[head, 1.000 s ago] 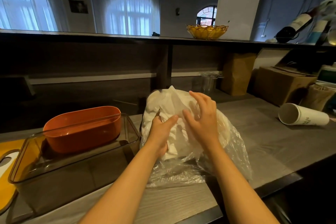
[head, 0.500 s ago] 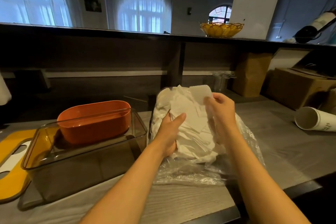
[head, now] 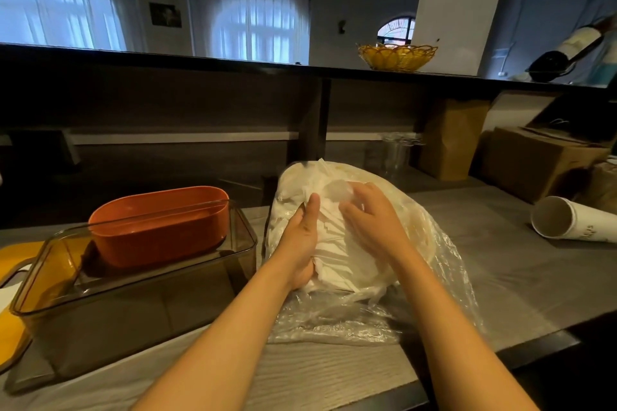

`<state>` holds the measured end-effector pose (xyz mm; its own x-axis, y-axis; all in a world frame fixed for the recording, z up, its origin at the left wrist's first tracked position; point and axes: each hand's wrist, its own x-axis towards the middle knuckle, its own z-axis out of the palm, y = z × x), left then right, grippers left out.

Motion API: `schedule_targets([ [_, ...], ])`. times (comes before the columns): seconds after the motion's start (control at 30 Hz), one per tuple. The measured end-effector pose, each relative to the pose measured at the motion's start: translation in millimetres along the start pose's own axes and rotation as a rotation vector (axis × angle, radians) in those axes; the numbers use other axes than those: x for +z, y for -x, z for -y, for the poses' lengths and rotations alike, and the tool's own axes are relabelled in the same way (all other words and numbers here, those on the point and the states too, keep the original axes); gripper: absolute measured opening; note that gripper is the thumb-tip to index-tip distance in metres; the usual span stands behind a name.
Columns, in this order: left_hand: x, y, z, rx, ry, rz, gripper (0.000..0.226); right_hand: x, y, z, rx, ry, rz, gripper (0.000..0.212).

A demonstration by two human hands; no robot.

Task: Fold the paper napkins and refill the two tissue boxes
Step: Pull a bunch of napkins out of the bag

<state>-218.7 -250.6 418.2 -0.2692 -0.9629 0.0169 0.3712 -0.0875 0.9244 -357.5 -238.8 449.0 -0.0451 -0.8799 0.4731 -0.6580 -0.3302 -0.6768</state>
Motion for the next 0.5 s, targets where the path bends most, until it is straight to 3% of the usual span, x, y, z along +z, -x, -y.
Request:
schedule_targets([
  [0.13, -2.8, -4.5, 4.3, -0.032, 0.017, 0.005, 0.123, -0.6, 0.3, -5.5, 0.015, 0.135, 0.023, 0.045],
  [0.23, -1.8, -3.2, 3.4, -0.048, 0.013, 0.017, 0.122, 0.5, 2.3, -3.7, -0.026, 0.202, 0.020, 0.032],
  [0.33, -1.3, -2.4, 3.1, -0.038, 0.009, 0.035, 0.113, -0.8, 1.4, -3.7, -0.002, 0.100, -0.022, 0.021],
  [0.43, -1.2, -2.6, 3.0, -0.031, 0.032, 0.052, 0.109, -2.3, 0.5, -3.8, 0.053, -0.019, -0.074, 0.025],
  [0.5, -1.3, -1.1, 2.4, -0.029, 0.051, 0.046, 0.092, -3.6, 0.7, -3.2, 0.095, -0.139, -0.095, 0.029],
])
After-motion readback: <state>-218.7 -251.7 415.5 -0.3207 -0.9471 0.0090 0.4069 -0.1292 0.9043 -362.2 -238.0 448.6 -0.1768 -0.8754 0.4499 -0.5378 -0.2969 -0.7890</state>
